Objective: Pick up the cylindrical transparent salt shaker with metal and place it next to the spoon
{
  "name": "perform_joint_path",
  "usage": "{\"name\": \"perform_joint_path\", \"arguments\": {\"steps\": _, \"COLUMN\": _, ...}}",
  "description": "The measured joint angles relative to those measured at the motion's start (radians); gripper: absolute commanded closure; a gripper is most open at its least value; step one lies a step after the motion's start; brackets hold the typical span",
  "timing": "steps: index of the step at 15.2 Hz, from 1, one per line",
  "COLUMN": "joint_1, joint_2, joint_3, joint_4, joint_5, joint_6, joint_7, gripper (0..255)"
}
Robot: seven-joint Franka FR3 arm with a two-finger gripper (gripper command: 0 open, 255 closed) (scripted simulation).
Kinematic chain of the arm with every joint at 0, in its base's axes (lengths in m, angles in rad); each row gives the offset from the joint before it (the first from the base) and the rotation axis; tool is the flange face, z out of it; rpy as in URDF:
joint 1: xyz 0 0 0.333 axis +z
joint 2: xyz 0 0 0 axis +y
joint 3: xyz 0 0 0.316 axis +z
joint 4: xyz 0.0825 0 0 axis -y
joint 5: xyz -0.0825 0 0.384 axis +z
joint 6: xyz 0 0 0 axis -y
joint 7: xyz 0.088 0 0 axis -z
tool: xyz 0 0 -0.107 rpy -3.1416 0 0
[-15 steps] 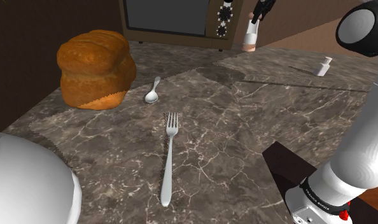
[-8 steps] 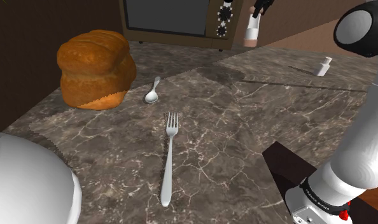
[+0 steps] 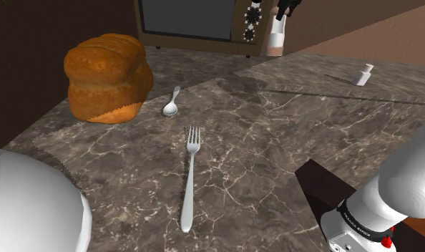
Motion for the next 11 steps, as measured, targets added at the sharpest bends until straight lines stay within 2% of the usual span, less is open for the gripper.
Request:
{"name": "perform_joint_path", "arguments": {"steps": 8, "joint_1": 0.089, "joint_2": -0.175, "joint_3": 0.108, "joint_4": -0.210, "joint_5": -0.084, "joint_6": 0.022, "joint_7": 0.194, "gripper": 255}}
{"name": "perform_joint_path", "arguments": {"steps": 11, "joint_1": 0.121, "joint_2": -0.204, "joint_3": 0.160, "joint_4": -0.235, "joint_5": -0.102, "joint_6": 0.008, "joint_7": 0.275, "gripper": 255}}
